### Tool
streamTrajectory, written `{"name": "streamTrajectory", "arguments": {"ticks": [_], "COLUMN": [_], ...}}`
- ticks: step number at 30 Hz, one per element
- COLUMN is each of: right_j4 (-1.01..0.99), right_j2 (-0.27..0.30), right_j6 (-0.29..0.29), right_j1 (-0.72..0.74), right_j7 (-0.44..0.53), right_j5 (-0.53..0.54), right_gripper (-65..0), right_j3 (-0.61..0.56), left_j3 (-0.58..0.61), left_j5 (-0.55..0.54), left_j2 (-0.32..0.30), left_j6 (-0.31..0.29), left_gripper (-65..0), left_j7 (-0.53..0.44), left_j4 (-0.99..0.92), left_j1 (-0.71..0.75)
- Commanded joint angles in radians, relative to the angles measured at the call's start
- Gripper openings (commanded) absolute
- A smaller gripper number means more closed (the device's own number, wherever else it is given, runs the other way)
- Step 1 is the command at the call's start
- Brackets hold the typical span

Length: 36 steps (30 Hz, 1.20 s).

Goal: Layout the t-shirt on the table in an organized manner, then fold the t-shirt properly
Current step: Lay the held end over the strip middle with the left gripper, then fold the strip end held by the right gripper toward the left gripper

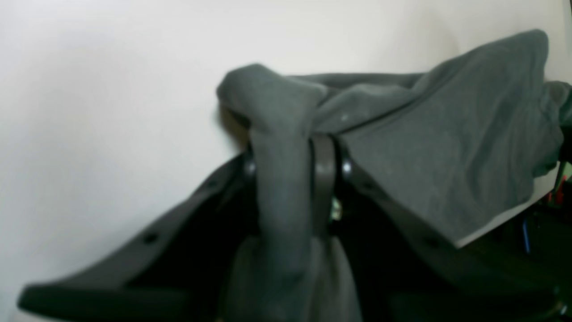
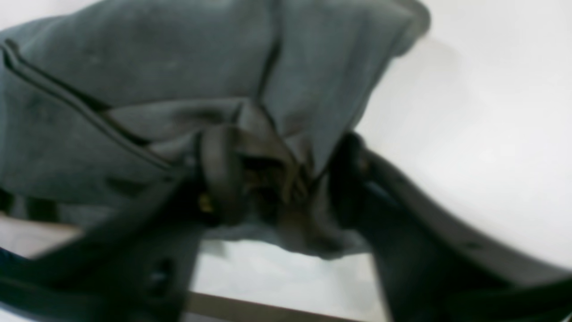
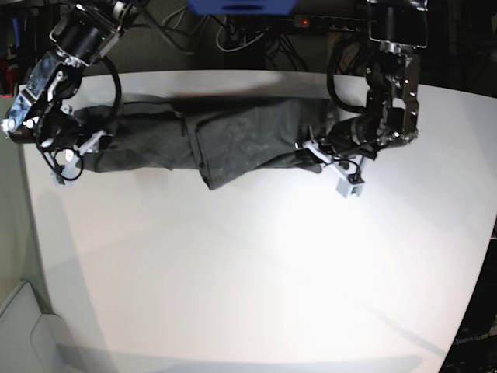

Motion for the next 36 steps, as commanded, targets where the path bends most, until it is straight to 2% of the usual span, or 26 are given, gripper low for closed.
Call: {"name": "streamTrajectory", "arguments": {"ticks": [1, 5, 7, 8, 11, 23, 26, 36], "right_j4": [-0.008, -0.008, -0.005, -0.003, 0.006, 0.259, 0.287, 0.314], "right_j2": [-0.013, -0.017, -0.017, -0.018, -0.013, 0.008, 0.008, 0.0], "right_j6": [0.004, 0.004, 0.004, 0.004, 0.004, 0.004, 0.004, 0.004], "right_j1": [-0.008, -0.006, -0.003, 0.001, 0.003, -0.006, -0.006, -0.006], "right_j7": [-0.052, -0.052, -0.052, -0.052, -0.052, -0.052, -0.052, -0.052], "right_j5": [-0.01, -0.01, -0.01, -0.009, 0.049, 0.33, 0.349, 0.349], "right_gripper": [-44.5, -64.4, -65.0, -65.0, -65.0, -65.0, -65.0, -65.0], "right_j3": [-0.003, -0.005, -0.005, -0.003, -0.003, -0.012, -0.012, -0.012], "left_j3": [-0.003, -0.005, -0.005, -0.005, -0.005, -0.008, -0.011, -0.307], "left_j5": [0.004, 0.004, 0.004, 0.004, 0.004, 0.002, 0.002, 0.004], "left_j2": [-0.004, -0.003, -0.003, -0.003, -0.003, 0.002, 0.002, -0.003], "left_j6": [0.002, 0.002, 0.002, 0.001, 0.001, 0.001, 0.001, 0.002], "left_gripper": [-49.1, -32.2, -25.5, -24.4, -24.2, -23.8, -23.8, -23.8], "left_j7": [0.001, -0.001, -0.001, -0.001, -0.001, 0.001, 0.001, 0.011], "left_j4": [0.013, 0.023, 0.043, 0.053, 0.089, 0.201, 0.244, 0.247], "left_j1": [-0.012, -0.013, -0.01, -0.01, -0.008, -0.004, 0.01, 0.111]}}
